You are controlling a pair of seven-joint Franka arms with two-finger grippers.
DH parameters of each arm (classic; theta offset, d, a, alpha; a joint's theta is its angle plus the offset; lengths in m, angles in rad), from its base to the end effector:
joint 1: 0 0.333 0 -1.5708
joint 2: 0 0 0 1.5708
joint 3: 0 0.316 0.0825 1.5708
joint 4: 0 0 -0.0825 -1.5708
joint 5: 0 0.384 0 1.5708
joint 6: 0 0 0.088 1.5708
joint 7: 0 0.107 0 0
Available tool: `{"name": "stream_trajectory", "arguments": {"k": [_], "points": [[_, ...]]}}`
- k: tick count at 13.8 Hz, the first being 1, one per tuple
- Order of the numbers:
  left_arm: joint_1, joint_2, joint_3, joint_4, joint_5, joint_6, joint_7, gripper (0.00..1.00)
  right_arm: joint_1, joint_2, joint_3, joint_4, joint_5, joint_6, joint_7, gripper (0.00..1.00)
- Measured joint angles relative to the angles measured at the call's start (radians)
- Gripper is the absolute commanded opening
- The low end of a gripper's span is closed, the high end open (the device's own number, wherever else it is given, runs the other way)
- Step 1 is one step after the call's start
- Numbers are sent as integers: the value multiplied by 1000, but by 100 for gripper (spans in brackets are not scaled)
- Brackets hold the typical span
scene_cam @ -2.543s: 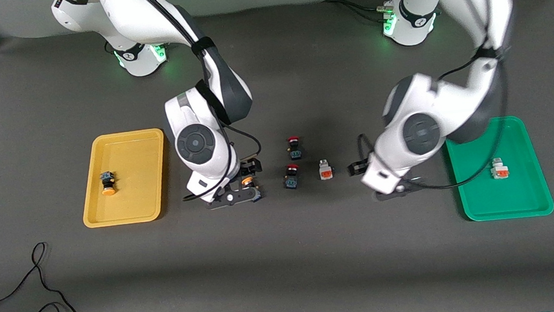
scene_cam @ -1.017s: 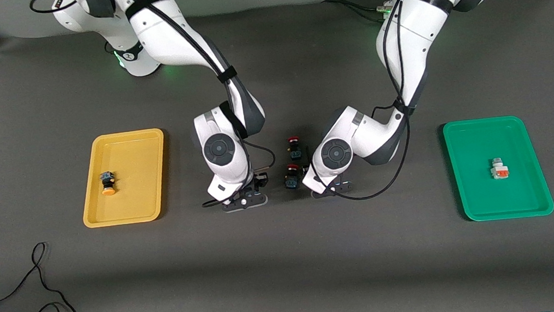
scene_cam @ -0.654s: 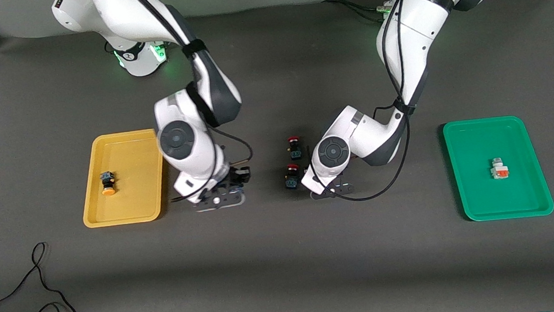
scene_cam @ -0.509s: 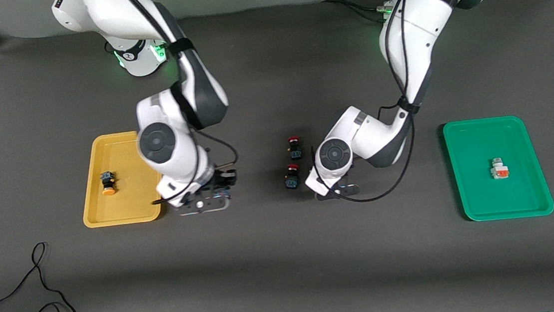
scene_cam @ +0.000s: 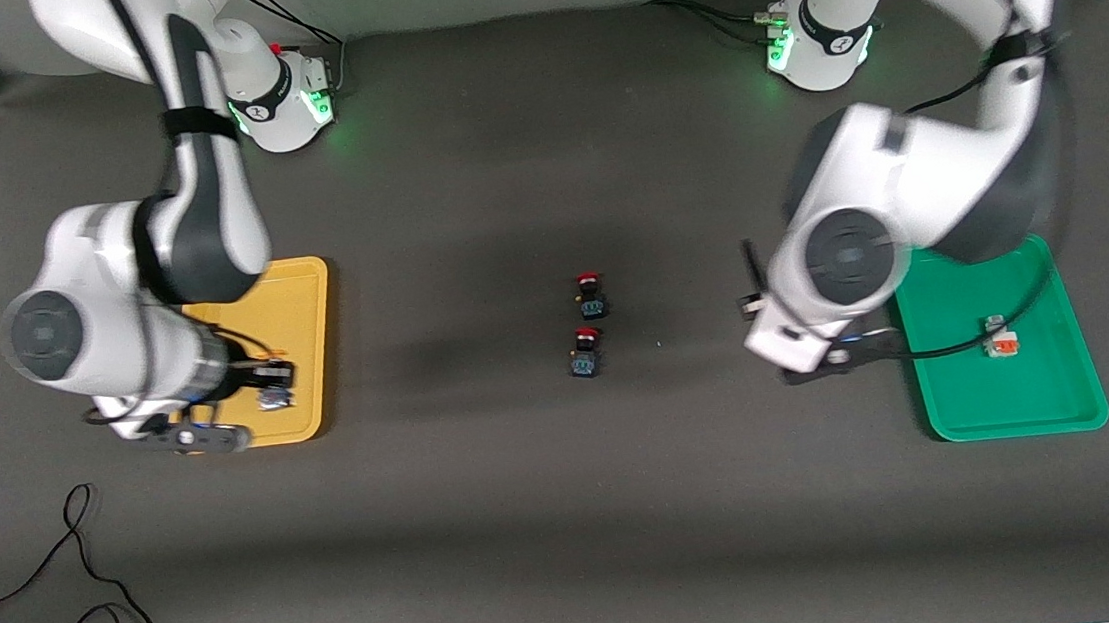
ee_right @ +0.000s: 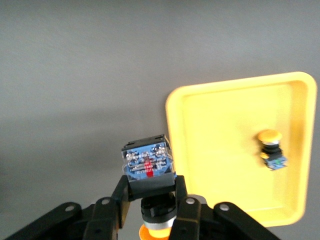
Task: Place green and yellow buttons in trays
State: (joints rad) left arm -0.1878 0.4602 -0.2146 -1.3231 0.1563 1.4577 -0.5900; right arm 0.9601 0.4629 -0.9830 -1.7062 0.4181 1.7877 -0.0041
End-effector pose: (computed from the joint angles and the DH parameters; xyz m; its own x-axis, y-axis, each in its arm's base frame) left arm 0.6195 -0.2159 0.4547 0.9522 0.2063 -0.2252 0.1563 -0.9627 -0.2210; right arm 0.6163 0.0846 0.4056 0.9797 -0.1243 -0.1573 -0.1270 -0.9919 -0.0075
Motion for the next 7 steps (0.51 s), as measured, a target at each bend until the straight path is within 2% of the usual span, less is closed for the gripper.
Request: {"name": "stream_trajectory", "arguments": {"k": [3,7], "points": [[160,-28,5,0,13,-36,242,0,2,-38,-36,-134,0,66,-96,7],[334,-24,6,-21,60,-27,508,0,10,-26,-1,-386,8,384,-171,7]]}}
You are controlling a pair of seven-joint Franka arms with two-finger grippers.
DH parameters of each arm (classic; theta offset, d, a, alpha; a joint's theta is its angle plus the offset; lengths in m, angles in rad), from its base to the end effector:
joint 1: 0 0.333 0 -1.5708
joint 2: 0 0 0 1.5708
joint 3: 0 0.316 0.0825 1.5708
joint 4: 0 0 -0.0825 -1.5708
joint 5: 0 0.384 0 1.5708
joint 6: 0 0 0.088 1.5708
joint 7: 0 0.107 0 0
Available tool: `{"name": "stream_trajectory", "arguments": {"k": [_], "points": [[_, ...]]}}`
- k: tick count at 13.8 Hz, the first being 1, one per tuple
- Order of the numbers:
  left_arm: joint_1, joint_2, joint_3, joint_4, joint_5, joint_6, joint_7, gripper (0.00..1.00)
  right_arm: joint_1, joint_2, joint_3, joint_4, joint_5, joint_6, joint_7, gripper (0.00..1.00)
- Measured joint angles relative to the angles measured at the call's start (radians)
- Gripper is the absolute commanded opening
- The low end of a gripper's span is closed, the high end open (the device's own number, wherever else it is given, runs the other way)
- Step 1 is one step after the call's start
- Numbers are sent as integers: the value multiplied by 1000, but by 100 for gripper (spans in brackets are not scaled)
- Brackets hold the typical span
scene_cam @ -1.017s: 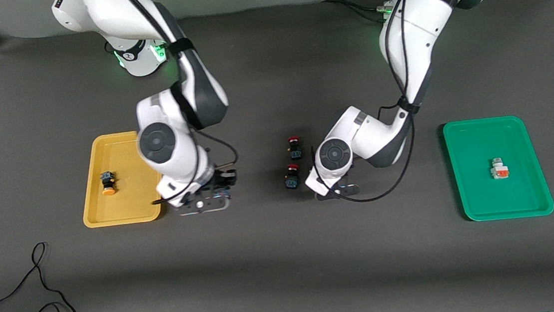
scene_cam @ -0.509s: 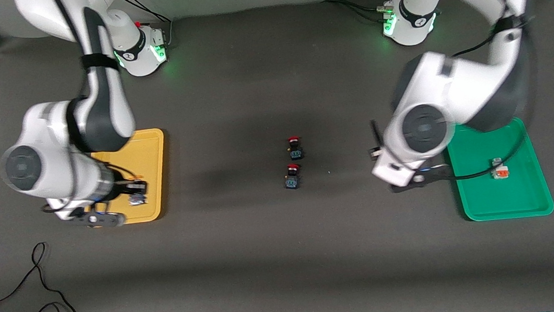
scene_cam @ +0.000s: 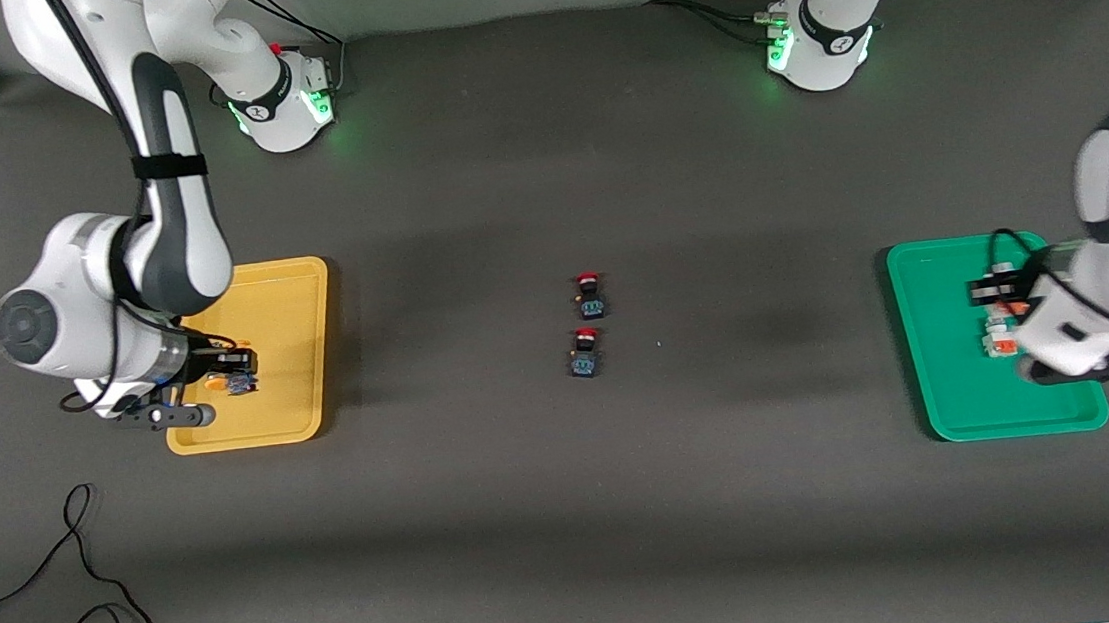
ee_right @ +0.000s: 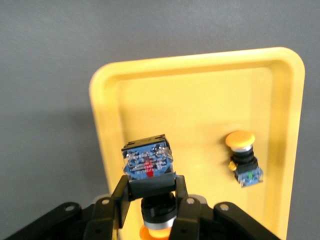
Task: Place green and yellow buttons in trays
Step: 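Lower and release the red button and white switch into the trays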
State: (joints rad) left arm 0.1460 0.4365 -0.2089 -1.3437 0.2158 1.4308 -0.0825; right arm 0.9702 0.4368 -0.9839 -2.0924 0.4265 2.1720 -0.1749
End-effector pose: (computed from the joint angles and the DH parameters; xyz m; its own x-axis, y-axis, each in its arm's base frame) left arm 0.6477 0.0082 0.4601 0.9461 0.0410 -0.3213 -0.0082 -0.9886 -0.1504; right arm 0.5615 0.0182 0.2877 0.9889 -0.0895 -0.1189 -0.0873 -0.9959 0.0237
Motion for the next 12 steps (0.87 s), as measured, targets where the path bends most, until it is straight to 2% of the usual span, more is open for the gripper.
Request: {"name": "stream_trajectory", "arguments": {"k": [3,4,5,6,7,8,9,12], "points": [[64,2,-1,-70,21,86,81,0,0,58,43,-59,107,72,-49,9],[82,4,-1,-98,25,124,99,0,1,83,51,-59,152,73,-76,21],[102,7,-1,-131,27,173,112,0,3,108,56,-58,181,75,-96,52],[118,9,-1,-172,27,233,121,0,4,128,58,-56,194,78,-104,76],[128,12,-1,-222,27,306,124,0,5,139,60,-53,200,80,-107,90],[135,17,-1,-275,27,386,123,0,5,142,60,-51,201,80,-108,97],[141,24,-1,-325,27,463,118,0,5,141,59,-46,202,80,-108,99],[147,61,-4,-417,26,588,50,0,9,137,31,26,199,-33,-108,100]]}}
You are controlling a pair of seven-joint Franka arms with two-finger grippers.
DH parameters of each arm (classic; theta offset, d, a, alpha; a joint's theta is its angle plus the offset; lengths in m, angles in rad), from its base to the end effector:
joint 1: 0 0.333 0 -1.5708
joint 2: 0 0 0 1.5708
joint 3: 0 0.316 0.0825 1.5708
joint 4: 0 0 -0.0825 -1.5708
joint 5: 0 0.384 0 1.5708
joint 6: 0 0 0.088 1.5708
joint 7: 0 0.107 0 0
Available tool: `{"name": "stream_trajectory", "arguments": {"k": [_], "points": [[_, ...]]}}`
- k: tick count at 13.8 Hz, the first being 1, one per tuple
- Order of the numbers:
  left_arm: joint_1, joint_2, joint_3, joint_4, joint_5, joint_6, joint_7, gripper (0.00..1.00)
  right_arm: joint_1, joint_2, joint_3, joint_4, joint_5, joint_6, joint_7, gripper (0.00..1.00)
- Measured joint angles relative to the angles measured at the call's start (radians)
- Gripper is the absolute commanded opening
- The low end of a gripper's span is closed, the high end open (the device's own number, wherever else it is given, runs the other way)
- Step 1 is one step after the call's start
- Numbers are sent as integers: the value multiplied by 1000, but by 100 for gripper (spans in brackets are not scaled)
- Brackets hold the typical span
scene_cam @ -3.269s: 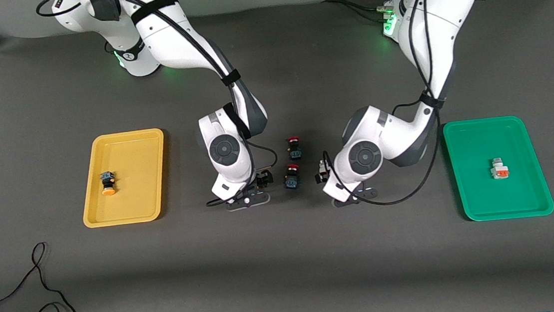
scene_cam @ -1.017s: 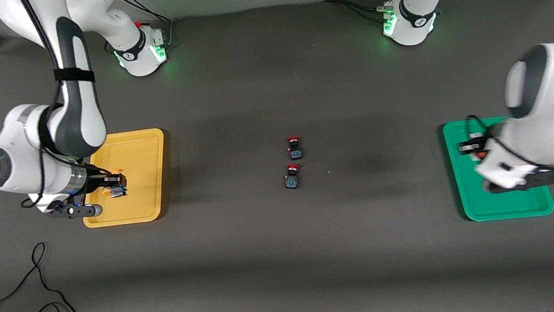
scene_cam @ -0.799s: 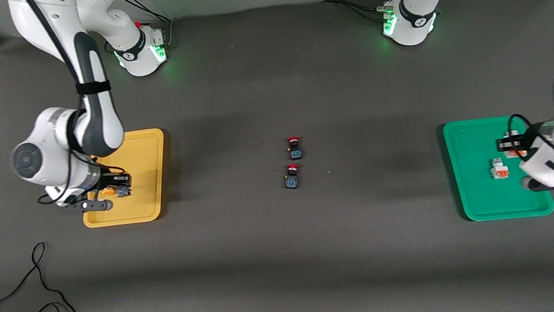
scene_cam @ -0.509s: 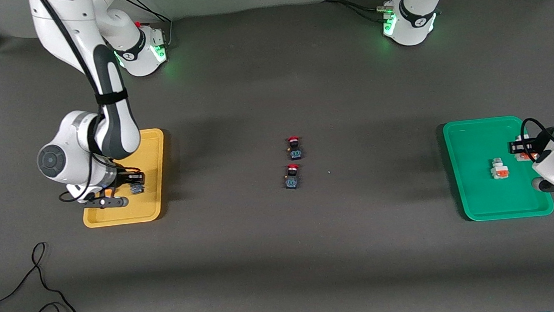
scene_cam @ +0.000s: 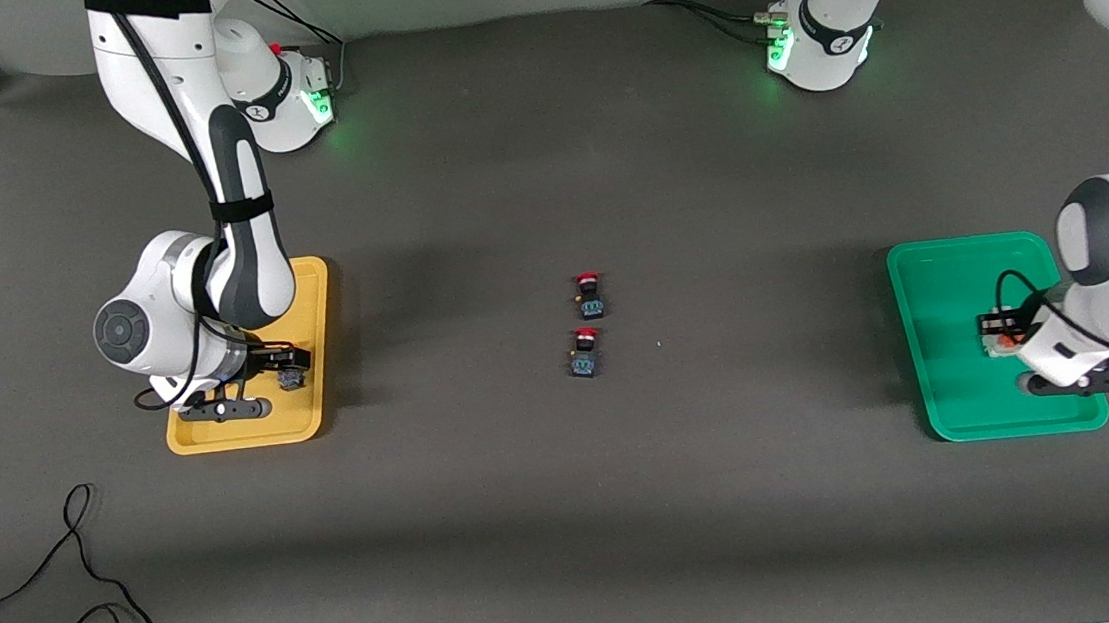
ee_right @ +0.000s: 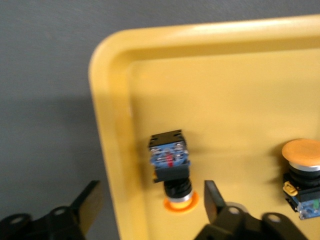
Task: Place green and yellow buttons in trays
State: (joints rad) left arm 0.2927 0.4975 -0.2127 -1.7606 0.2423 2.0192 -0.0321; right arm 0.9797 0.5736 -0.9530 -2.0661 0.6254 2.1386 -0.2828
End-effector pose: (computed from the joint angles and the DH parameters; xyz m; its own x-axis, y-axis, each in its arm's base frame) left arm 0.6300 0.0745 0.2729 0.9749 0.0066 -0.2226 -0.0150 -0.9953 -0.0953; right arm 0.5615 0.0451 0.2410 0.9836 -0.0602 -0.1703 -0.0672 -0.9971 -0.0355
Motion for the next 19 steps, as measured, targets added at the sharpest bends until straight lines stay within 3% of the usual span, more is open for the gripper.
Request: {"name": "stream_trajectory", "arguments": {"k": [4,10,13,17,19], "points": [[-2,40,-10,-43,0,107,-27,0,11,-17,-116,217,-85,-286,13,100],[1,117,-9,-98,1,285,-28,0,11,-48,-235,470,-107,-602,17,100],[9,108,-7,-121,1,315,-28,0,12,-56,-264,560,-150,-686,17,100],[33,107,-6,-122,1,315,5,0,12,-98,-262,595,-229,-698,17,100],[61,107,-6,-123,1,315,31,97,2,-146,-216,597,-308,-694,18,100]]}}
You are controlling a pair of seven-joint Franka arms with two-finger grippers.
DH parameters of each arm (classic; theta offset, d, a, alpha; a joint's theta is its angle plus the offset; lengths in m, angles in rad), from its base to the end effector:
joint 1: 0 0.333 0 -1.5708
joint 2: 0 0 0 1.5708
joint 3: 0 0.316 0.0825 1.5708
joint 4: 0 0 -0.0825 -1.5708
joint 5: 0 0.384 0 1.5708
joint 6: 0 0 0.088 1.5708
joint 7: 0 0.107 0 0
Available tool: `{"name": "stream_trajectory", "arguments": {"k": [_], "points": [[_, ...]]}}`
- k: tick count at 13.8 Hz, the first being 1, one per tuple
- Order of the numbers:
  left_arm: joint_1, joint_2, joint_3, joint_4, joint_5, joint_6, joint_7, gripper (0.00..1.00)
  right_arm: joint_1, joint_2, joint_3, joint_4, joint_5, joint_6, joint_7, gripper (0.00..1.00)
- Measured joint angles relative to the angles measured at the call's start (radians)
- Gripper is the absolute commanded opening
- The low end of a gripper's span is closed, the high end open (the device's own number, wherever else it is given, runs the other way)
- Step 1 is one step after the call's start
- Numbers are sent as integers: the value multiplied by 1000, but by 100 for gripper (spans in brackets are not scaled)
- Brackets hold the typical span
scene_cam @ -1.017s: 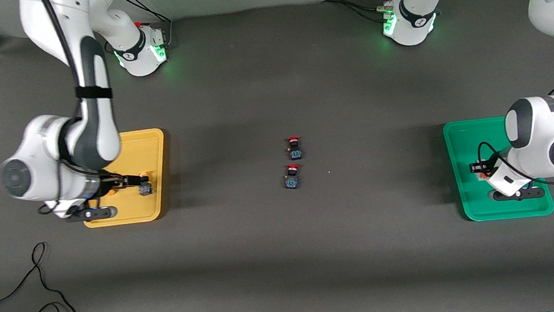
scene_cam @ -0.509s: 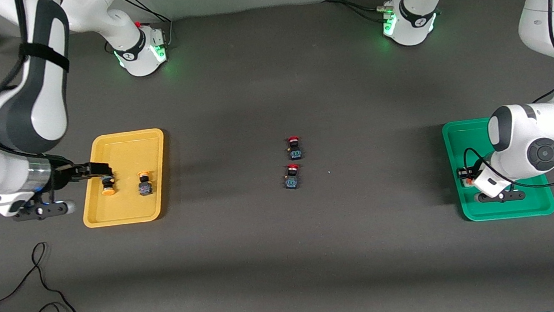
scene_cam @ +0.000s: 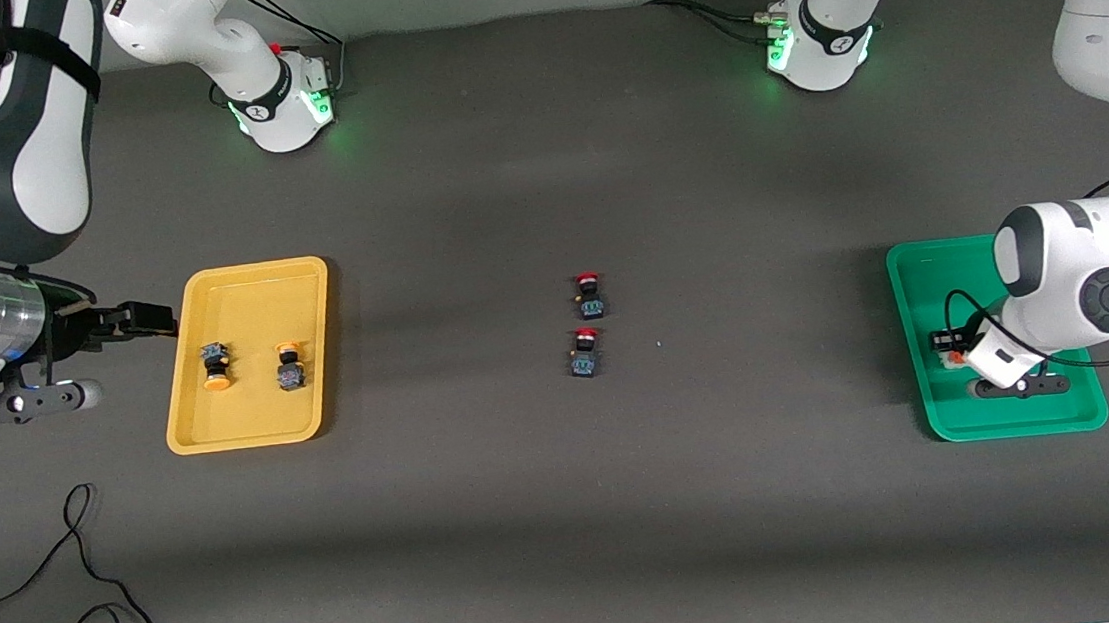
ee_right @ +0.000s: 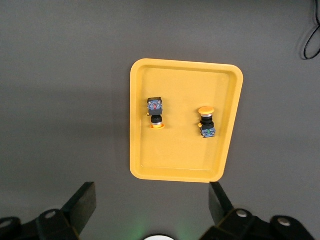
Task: Place green and yellow buttons in trays
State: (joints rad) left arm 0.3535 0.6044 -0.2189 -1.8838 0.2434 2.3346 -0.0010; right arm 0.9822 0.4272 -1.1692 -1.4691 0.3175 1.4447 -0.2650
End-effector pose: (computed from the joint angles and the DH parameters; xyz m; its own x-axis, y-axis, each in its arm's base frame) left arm 0.6125 0.0914 0.1801 0.9911 -0.0136 -0.1327 -0.0175 -0.9995 -0.0279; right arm 0.6028 0.0321 0.5352 0.9754 0.0783 -0.2061 0.0845 -0.9962 0.0213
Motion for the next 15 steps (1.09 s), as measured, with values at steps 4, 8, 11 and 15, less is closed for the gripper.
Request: {"name": "stream_trajectory", "arguments": {"k": [4,8,11,15], "points": [[11,-3,-1,0,0,-3,6,100,-188,-156,276,-10,-171,14,74,100],[11,-100,-22,67,-1,-200,6,100,-558,-329,688,-122,-274,64,121,100],[9,-241,-61,200,-3,-510,6,100,-785,-385,902,-169,-283,76,123,100],[7,-320,-93,393,-37,-845,6,100,-946,-400,1054,-179,-287,82,139,100]]}}
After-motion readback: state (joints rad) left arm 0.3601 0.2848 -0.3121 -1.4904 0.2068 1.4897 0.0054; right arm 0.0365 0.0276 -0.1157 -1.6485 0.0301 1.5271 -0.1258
